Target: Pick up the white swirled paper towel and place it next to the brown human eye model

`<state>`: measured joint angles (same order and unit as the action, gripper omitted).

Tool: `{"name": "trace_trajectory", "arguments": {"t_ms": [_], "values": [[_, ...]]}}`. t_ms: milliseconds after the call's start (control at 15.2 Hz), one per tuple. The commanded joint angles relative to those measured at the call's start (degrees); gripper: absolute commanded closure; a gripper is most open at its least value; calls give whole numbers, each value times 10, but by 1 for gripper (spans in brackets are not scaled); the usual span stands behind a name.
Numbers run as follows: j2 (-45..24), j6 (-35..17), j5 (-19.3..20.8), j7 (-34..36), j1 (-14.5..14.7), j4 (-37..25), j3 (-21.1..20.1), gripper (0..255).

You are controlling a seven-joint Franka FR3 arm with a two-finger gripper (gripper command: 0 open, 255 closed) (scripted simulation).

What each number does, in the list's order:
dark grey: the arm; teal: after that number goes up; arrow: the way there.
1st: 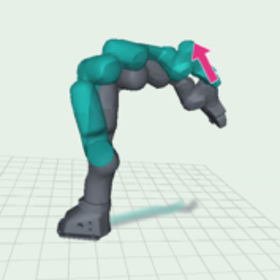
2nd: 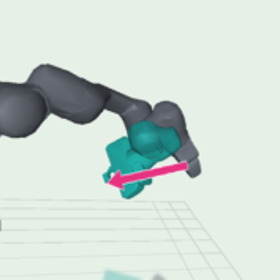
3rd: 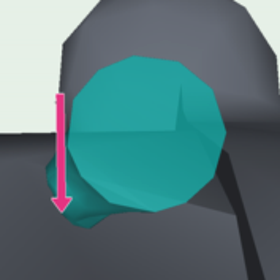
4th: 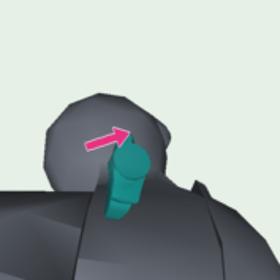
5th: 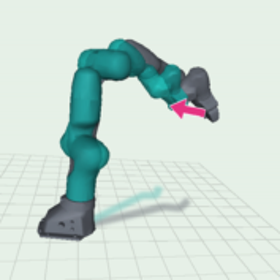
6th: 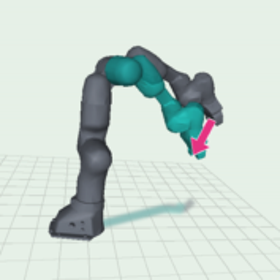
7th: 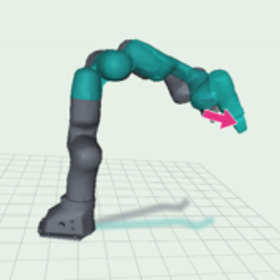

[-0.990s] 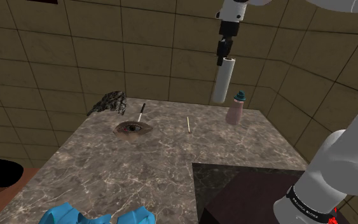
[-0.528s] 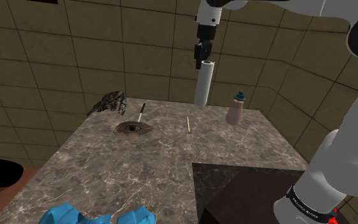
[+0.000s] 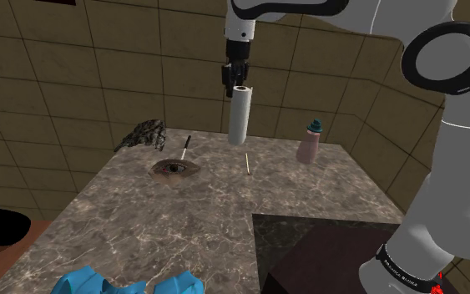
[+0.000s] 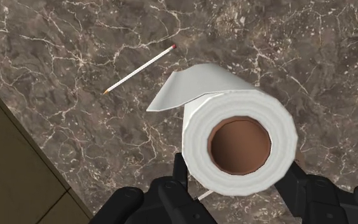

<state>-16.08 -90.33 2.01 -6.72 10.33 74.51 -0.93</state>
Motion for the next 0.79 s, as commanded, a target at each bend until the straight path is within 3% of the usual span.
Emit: {"name": "trace_trajectory", "arguments": {"t_ms": [0, 726], "values": [[-38, 11, 2, 14, 10, -49, -5, 255], [-19, -83, 2, 16, 8, 64, -4, 255]]}}
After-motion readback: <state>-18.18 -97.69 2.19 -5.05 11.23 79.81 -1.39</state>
